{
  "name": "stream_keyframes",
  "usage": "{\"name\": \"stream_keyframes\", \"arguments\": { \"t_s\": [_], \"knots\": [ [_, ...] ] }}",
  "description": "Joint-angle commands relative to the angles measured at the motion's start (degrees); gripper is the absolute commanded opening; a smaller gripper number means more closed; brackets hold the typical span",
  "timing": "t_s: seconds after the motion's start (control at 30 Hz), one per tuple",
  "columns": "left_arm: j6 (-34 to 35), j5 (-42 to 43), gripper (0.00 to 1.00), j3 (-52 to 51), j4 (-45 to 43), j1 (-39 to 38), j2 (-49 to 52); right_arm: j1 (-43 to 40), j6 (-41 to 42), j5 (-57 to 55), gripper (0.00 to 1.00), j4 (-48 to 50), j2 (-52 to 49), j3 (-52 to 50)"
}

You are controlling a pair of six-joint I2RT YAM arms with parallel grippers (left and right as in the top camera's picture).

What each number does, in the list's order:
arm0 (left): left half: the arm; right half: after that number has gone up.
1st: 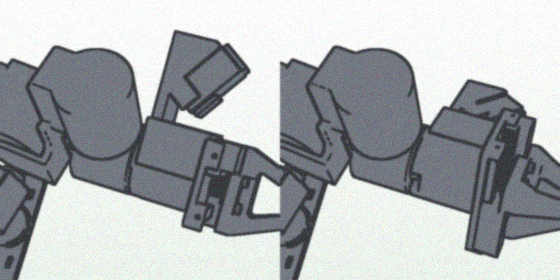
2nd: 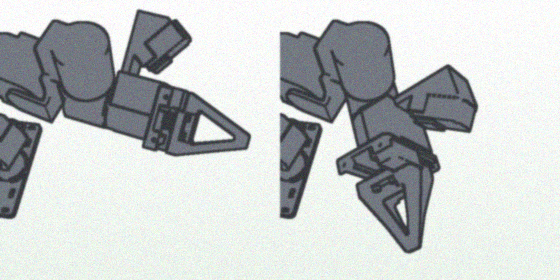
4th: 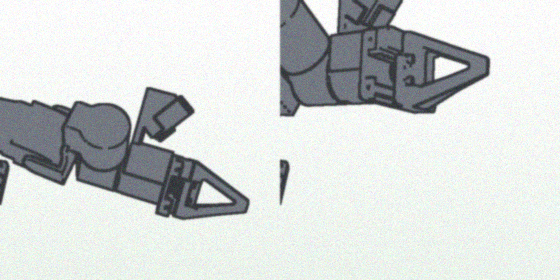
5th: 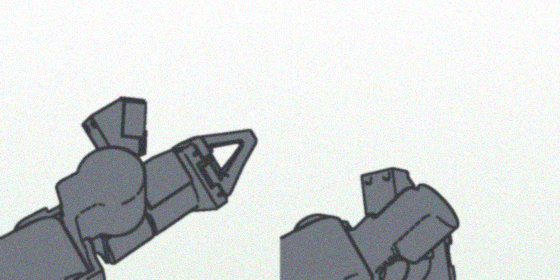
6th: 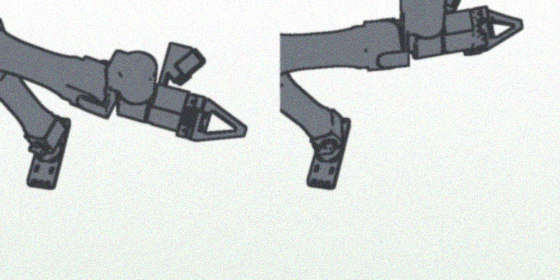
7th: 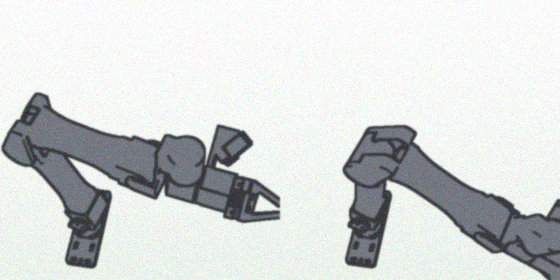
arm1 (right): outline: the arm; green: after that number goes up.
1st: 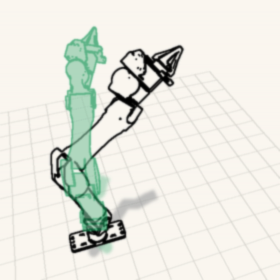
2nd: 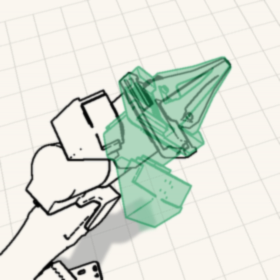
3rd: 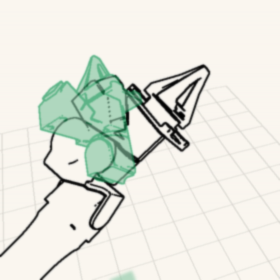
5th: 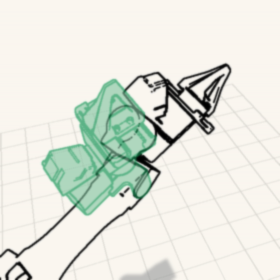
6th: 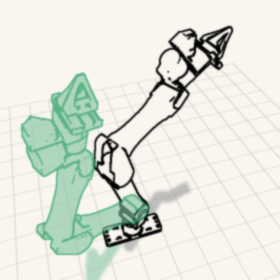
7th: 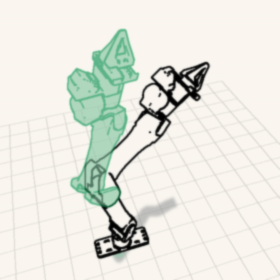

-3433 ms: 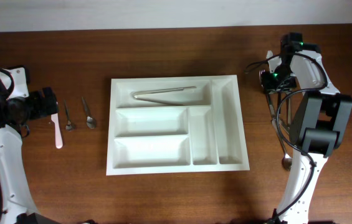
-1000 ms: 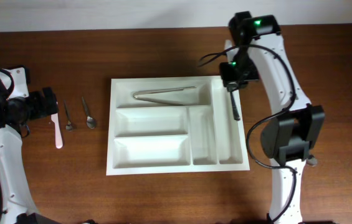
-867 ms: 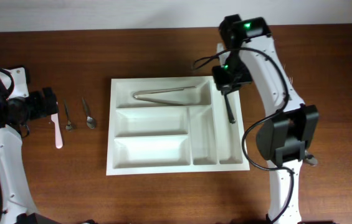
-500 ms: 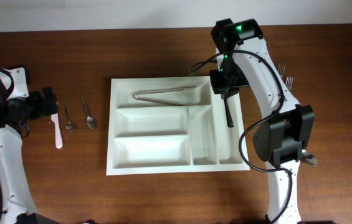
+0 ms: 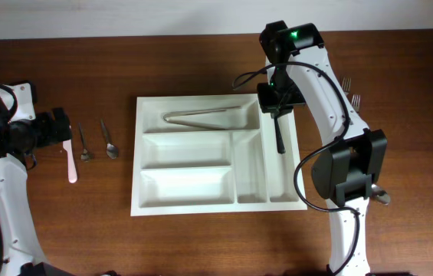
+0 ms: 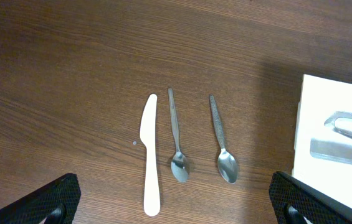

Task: Pack container
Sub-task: 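Carry the fork into the narrow right compartment and lower it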

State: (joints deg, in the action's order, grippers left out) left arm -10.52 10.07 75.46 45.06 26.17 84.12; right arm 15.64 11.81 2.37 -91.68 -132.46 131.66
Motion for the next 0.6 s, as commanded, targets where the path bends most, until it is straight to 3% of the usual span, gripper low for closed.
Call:
{"name": "stream_keyframes", "arguments": {
  "t_s": [0.0,0.4,0.57],
  "knots": [
    [-0.74,0.02,0.99,0.98,0.02,0.15,-0.44,0.13,0.31,-0.92,0.04,0.81,3.43,-0.35],
    [-0.74,0.02,0.99,0.98,0.02,0.15,-0.44,0.09,0.74,-8.81,0.04,5.53,16.46,-1.03],
    [-0.74,0.02,0.99,0.98,0.02,0.15,-0.44,0.09,1.42,-9.62,0.04,9.66,21.18,-10.54]
  ]
}}
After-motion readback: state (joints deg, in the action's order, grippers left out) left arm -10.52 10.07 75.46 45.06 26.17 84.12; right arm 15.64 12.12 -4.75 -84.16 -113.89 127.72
